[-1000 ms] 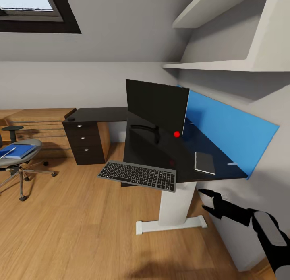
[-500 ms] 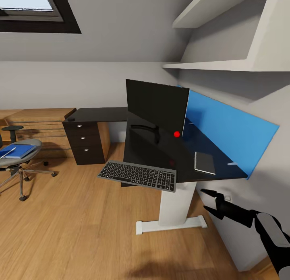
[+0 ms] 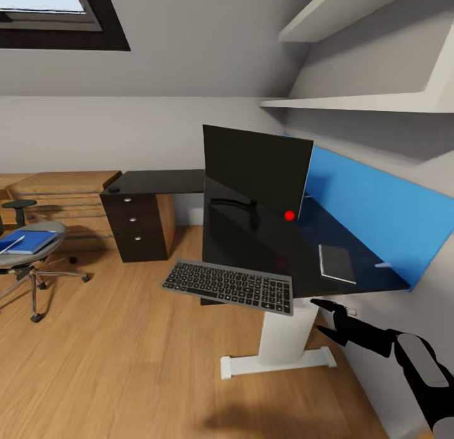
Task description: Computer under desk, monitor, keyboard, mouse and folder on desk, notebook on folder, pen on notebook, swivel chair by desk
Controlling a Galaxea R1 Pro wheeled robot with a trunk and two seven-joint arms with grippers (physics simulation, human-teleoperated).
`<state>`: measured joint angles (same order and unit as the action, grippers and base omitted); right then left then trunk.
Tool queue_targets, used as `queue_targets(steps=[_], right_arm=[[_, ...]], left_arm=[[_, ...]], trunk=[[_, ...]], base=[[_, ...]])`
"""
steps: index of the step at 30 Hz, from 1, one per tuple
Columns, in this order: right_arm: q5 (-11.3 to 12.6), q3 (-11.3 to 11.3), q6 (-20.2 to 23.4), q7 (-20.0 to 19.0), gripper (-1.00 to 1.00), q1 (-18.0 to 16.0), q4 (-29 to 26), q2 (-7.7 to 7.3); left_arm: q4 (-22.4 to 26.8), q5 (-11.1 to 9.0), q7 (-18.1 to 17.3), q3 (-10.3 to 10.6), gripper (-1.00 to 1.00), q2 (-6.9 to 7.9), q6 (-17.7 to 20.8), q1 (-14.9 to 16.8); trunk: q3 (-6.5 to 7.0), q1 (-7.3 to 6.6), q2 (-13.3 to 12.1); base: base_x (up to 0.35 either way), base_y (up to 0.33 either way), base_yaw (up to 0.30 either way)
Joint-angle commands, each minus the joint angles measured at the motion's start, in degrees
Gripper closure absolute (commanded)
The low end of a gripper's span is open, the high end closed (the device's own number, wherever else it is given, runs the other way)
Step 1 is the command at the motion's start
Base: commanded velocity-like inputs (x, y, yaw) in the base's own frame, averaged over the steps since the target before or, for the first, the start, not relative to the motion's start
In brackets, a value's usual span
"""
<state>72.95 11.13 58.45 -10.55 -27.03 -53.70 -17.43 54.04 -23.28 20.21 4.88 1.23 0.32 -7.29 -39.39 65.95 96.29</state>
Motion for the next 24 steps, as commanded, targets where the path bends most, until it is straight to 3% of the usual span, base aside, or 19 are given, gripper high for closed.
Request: queue_targets(steps=[1, 12, 24], right_arm=[[-0.60, -0.08, 0.25, -0.53, -1.00, -0.04, 0.00, 0.02], [-1.07, -2.42, -0.86, -0.53, -1.00, -0.04, 0.00, 0.09], [-1.06, -2.52, -0.88, -0.53, -1.00, -0.04, 0.00, 0.09]], left_arm=[[0.10, -0.45, 0.45, 0.30, -1.00, 0.09, 0.03, 0.00], [0.09, -0.38, 0.44, 0.30, -1.00, 0.09, 0.03, 0.00], [0.02, -0.37, 0.44, 0.30, -1.00, 0.09, 0.03, 0.00]], trunk=[[-0.04, 0.02, 0.02], [-0.04, 0.02, 0.02], [-0.04, 0.02, 0.02]], base=[[0.199, 0.210, 0.000], [0.051, 0.077, 0.000], [0.001, 0.049, 0.000]])
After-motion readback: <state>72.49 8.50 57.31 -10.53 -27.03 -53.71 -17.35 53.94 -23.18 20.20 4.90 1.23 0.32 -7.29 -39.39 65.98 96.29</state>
